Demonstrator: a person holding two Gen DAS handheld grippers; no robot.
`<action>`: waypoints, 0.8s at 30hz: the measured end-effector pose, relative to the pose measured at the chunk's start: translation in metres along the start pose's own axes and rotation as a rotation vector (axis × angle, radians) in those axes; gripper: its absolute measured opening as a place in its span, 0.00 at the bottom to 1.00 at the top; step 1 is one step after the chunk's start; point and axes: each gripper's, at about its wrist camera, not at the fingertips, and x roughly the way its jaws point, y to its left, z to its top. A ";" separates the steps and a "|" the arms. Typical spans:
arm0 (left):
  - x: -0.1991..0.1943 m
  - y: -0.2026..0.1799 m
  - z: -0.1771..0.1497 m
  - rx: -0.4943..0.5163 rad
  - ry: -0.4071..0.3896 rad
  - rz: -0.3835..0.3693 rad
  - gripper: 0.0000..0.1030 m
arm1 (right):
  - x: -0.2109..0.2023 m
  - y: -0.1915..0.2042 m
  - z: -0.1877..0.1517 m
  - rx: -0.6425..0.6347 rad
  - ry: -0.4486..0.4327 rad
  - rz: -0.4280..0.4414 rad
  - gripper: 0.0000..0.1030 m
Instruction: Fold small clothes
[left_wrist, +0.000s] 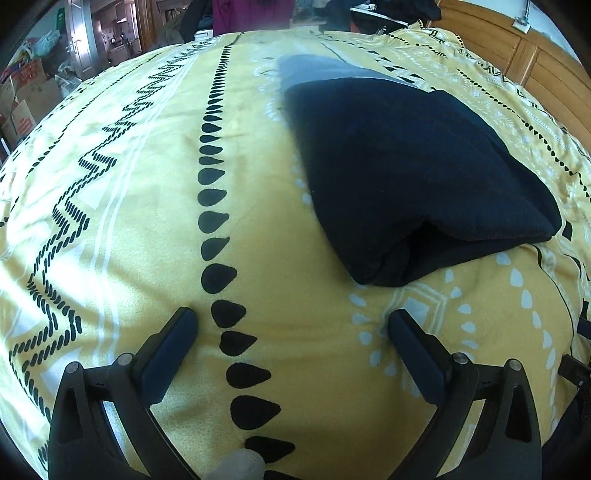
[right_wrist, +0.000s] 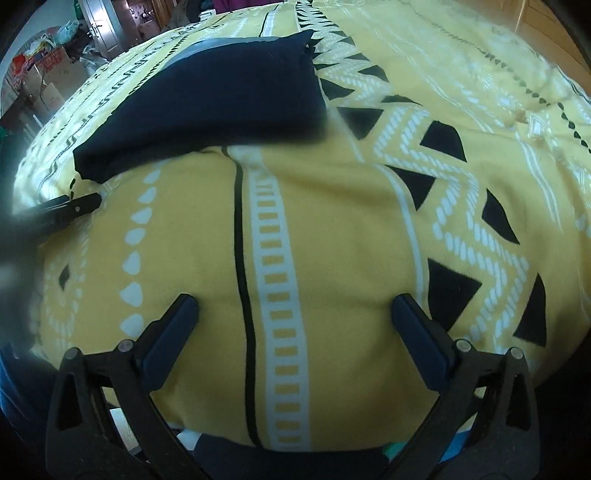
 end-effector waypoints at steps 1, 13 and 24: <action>0.000 0.000 0.000 0.002 0.001 0.002 1.00 | 0.004 -0.001 0.000 0.001 0.008 0.001 1.00; 0.000 -0.001 0.002 0.005 -0.023 0.011 1.00 | 0.009 0.001 -0.001 -0.025 -0.015 -0.003 1.00; 0.004 0.003 0.003 0.008 -0.054 0.005 1.00 | 0.010 0.000 0.002 -0.038 -0.023 0.002 1.00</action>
